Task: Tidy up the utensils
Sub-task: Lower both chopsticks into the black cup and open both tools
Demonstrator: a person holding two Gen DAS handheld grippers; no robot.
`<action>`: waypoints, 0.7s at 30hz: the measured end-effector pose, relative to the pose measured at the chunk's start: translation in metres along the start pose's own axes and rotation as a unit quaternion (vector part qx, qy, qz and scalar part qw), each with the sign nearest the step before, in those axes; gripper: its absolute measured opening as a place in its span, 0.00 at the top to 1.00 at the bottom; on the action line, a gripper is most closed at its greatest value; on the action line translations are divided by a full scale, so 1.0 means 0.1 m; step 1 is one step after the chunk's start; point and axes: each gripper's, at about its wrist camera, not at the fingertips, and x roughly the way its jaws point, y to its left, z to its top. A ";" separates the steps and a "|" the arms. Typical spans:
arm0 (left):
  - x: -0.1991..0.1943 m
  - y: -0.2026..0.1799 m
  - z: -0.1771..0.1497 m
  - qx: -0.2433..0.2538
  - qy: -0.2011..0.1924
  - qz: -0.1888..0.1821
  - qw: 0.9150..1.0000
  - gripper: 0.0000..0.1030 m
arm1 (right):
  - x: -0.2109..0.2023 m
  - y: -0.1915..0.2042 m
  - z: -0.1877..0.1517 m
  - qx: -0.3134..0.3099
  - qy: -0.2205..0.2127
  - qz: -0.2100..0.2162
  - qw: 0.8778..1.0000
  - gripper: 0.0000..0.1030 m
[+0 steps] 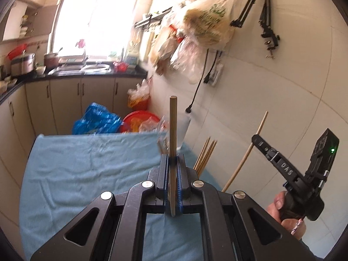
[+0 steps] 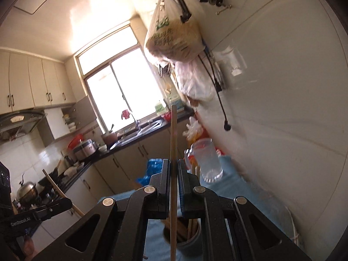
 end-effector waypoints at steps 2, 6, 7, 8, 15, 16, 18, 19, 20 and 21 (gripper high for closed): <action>0.07 -0.07 0.12 0.003 -0.008 -0.004 1.000 0.94 | 0.03 -0.01 0.09 -0.002 -0.012 -0.006 1.000 0.93; 0.26 -0.12 0.24 -0.002 -0.013 -0.011 1.000 0.94 | 0.16 -0.02 0.22 0.001 -0.027 -0.014 1.000 0.93; 0.31 -0.12 0.24 -0.005 -0.013 -0.014 1.000 0.94 | 0.20 -0.03 0.23 0.003 -0.029 -0.013 0.999 0.93; 0.38 -0.11 0.23 -0.009 -0.011 -0.017 1.000 0.94 | 0.25 -0.03 0.24 0.003 -0.031 -0.014 0.999 0.93; 0.77 0.02 0.03 -0.022 0.005 -0.020 1.000 0.94 | 0.59 -0.14 0.04 0.002 -0.018 -0.027 0.999 0.93; 0.82 0.05 -0.01 -0.026 0.010 -0.020 0.999 0.94 | 0.63 -0.16 0.00 0.001 -0.014 -0.030 0.999 0.93; 0.91 0.09 -0.08 -0.030 0.023 -0.019 0.999 0.94 | 0.70 -0.19 -0.08 -0.002 -0.003 -0.036 0.999 0.93; 0.93 0.10 -0.11 -0.032 0.027 -0.018 0.999 0.94 | 0.72 -0.20 -0.11 -0.002 0.003 -0.037 0.999 0.93; 0.94 0.11 -0.14 -0.033 0.030 -0.019 0.999 0.94 | 0.73 -0.21 -0.14 -0.001 0.008 -0.037 0.999 0.93; 0.95 0.12 -0.16 -0.033 0.033 -0.019 0.999 0.94 | 0.73 -0.22 -0.16 -0.001 0.011 -0.037 0.999 0.93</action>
